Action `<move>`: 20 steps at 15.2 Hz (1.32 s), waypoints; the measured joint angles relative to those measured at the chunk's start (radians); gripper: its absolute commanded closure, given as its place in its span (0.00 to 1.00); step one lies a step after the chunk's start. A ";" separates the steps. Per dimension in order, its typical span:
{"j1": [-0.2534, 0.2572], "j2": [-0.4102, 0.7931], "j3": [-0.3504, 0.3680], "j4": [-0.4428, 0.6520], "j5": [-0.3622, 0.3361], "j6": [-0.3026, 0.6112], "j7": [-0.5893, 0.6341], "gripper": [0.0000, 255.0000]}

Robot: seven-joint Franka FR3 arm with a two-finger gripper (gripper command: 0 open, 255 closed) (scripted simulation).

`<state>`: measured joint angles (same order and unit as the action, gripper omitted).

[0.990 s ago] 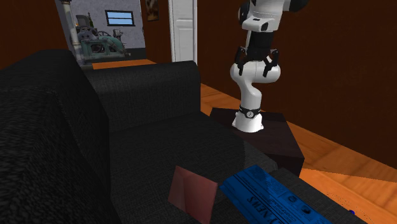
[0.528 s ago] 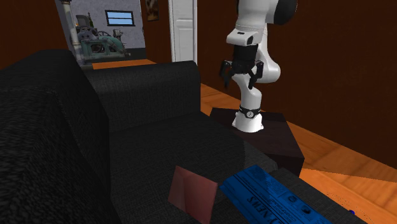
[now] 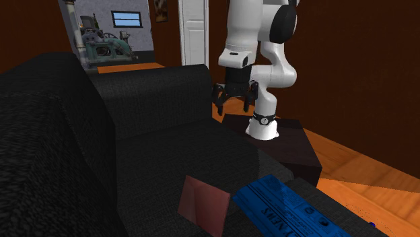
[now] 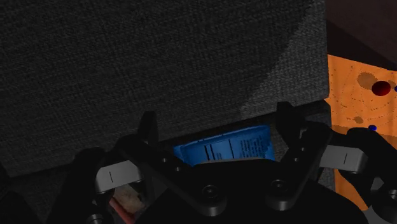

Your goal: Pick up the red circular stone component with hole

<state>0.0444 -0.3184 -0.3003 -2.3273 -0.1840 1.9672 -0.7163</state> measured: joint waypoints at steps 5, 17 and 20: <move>0.022 0.187 -0.057 0.104 0.068 0.108 -0.194 0.00; -0.036 0.669 -0.037 0.512 0.331 0.192 -0.658 0.00; -0.050 0.730 -0.019 0.570 0.357 0.195 -0.698 0.00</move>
<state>-0.0059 0.4113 -0.3197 -1.7577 0.1729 2.1621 -1.4142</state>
